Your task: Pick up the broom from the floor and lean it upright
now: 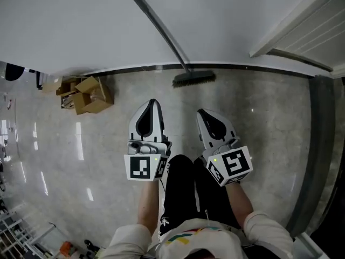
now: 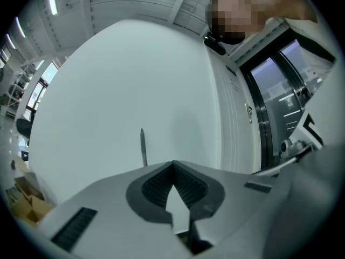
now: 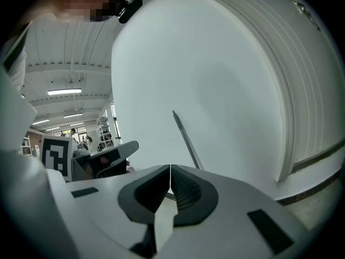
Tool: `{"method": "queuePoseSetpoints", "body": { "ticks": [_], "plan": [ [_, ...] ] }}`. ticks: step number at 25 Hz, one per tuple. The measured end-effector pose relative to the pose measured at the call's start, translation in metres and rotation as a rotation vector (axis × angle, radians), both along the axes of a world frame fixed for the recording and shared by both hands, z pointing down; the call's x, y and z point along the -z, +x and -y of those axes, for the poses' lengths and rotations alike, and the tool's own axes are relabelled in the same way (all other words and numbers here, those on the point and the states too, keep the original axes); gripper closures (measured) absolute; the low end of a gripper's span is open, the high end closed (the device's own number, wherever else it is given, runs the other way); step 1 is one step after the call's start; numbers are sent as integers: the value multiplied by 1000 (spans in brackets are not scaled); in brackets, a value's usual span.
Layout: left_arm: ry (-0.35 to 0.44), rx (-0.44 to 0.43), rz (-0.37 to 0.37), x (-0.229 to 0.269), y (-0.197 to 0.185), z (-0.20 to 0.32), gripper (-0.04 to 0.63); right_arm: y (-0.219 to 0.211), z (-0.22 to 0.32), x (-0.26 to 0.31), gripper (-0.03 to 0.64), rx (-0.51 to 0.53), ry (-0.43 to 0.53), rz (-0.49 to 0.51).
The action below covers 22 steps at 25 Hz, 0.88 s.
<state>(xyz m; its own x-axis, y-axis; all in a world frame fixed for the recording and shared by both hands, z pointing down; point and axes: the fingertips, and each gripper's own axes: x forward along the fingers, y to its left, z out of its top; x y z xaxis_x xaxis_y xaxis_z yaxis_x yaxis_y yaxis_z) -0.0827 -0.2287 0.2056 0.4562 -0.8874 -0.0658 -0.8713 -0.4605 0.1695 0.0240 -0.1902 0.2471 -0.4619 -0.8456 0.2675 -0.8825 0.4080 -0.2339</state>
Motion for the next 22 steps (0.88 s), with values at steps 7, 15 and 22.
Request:
{"method": "queuePoseSetpoints", "body": {
  "ticks": [7,15,22],
  "plan": [
    [-4,-17,-19,249,-7,-22,549,-13,-19,248,603,19,7,-56],
    [-22,-20,20,397,-27,-98,550,-27,-97,404,603,81,2,-150],
    [33,-15,36,413,-32,-161,550,-18,-159,424,603,60,67,-137]
  ]
}}
